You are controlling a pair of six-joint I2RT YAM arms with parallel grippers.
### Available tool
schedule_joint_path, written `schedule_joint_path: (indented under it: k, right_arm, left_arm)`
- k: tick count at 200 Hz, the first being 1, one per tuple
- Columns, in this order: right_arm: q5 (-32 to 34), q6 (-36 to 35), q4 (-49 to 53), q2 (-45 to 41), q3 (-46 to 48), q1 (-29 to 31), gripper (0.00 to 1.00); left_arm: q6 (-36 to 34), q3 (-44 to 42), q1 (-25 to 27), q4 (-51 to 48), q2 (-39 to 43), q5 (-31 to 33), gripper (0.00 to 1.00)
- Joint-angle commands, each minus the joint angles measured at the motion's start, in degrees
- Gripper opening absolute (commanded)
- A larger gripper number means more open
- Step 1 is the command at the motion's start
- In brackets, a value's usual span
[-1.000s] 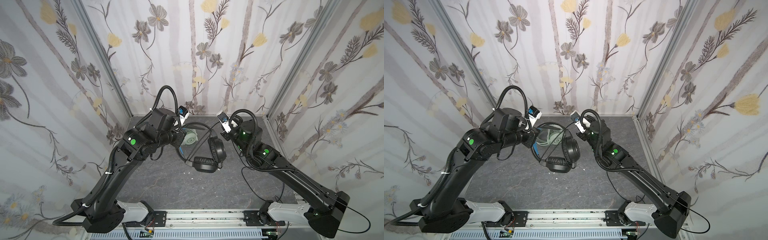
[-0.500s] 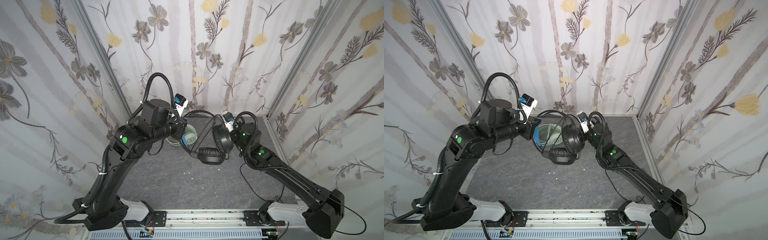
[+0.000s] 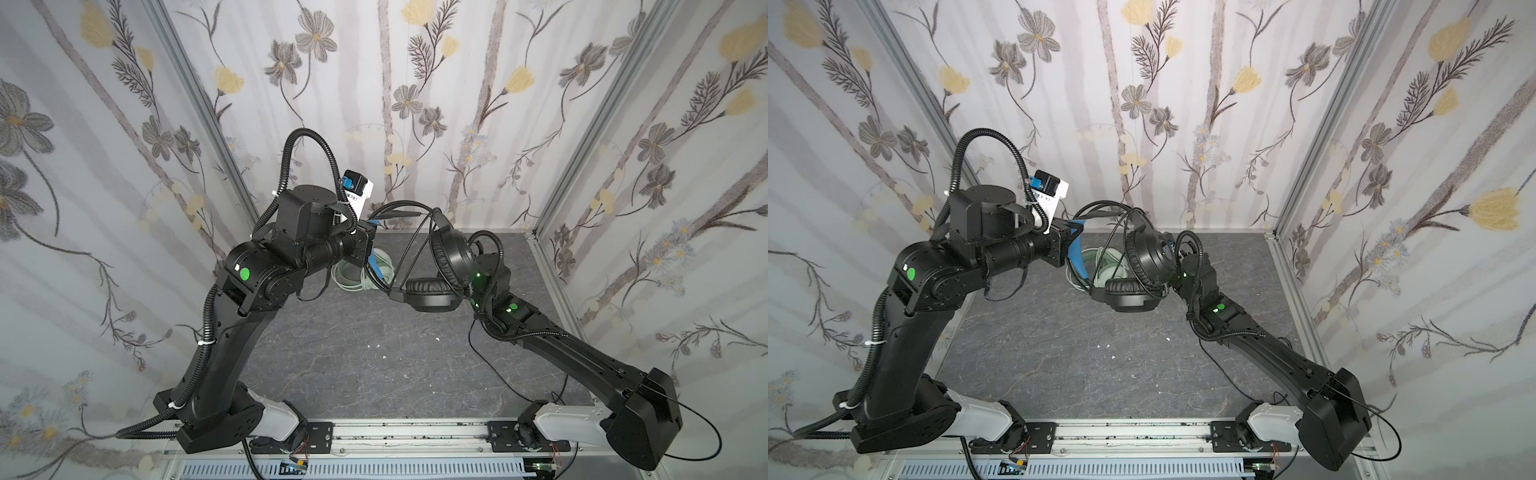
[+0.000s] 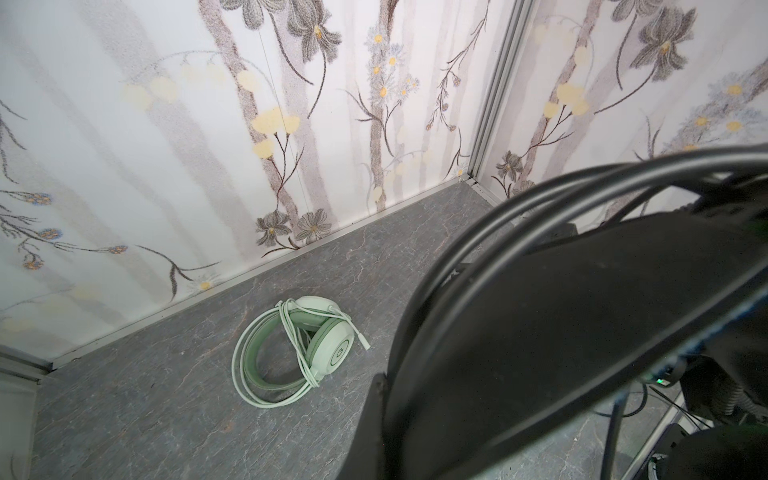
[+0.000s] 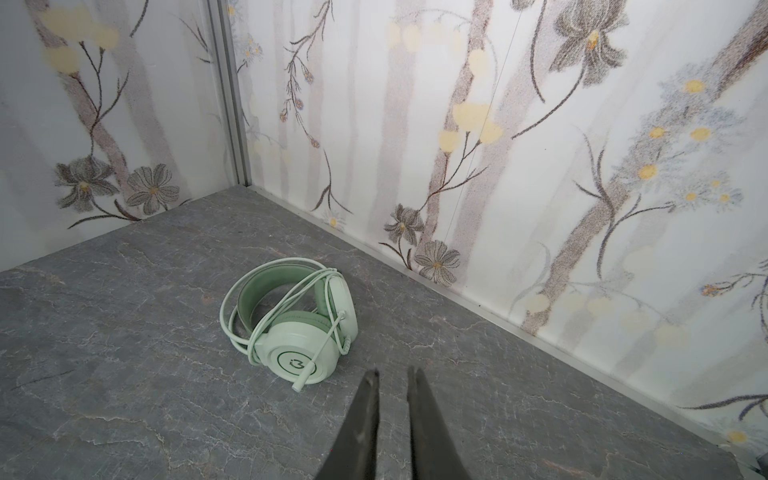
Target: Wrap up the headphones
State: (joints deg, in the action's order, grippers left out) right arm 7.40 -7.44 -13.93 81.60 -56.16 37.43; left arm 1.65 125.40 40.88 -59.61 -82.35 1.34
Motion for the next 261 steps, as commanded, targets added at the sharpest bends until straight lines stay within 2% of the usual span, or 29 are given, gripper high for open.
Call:
schedule_joint_path:
  k: [1,89,209,261]
  right_arm:
    - [-2.48,2.68,-4.16,0.31,1.15,-0.01,0.17]
    - [-8.3,7.92,-6.77,1.94,4.33,0.88,0.15]
    - [-9.37,14.35,-8.2,0.58,11.0,5.18,0.12]
    - [-10.66,15.25,-8.53,1.45,11.2,7.39,0.1]
  left_arm:
    - [5.33,2.05,-0.11,6.93,-0.44,-0.11,0.0]
    - [12.07,5.64,-0.37,12.98,-3.14,2.97,0.0]
    - [21.46,0.97,-0.32,24.37,-4.41,9.43,0.0]
    - [23.12,-0.76,-0.43,28.56,-4.83,11.27,0.0]
